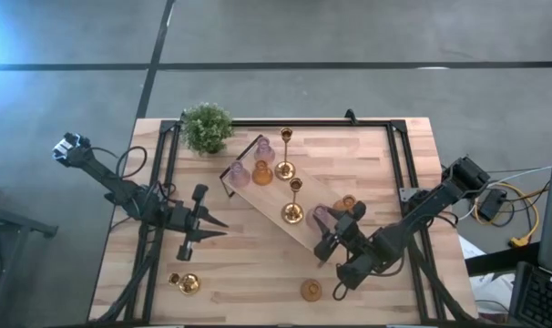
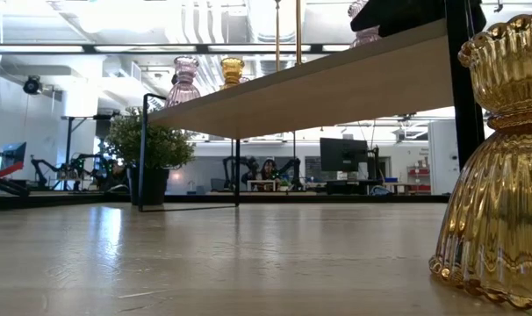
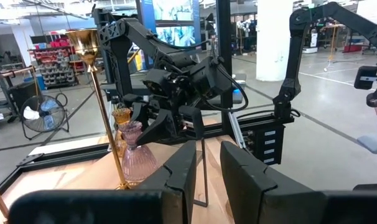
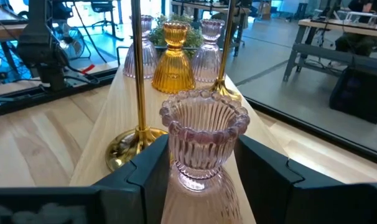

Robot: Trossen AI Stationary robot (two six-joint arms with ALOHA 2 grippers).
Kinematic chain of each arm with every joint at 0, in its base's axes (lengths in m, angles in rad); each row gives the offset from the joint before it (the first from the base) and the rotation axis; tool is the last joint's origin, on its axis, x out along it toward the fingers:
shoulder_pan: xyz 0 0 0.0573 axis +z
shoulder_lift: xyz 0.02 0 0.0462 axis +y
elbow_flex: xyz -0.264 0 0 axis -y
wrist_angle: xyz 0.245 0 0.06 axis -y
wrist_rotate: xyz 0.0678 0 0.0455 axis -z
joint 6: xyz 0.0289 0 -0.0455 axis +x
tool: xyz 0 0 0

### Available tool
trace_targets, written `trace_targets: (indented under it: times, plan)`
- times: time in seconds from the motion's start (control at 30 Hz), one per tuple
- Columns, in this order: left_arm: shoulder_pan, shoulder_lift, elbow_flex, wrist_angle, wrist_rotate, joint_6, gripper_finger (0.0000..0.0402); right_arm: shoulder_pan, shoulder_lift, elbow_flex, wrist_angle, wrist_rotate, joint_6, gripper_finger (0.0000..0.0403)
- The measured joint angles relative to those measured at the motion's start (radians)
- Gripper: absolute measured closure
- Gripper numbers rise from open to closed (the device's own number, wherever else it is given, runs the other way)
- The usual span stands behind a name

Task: Pick & Place candle stick holders
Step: Put the pink candle holder on the shelf

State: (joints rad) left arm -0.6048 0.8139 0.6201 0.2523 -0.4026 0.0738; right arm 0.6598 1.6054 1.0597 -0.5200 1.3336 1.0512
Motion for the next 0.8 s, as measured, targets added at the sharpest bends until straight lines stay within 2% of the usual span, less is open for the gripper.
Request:
trace_targets:
  times: [0.8]
  plan:
    - [0.000, 0.000, 0.000, -0.008, 0.025, -0.021, 0.0323, 0.000, -0.002, -0.002, -0.068, 0.000, 0.051, 0.0232]
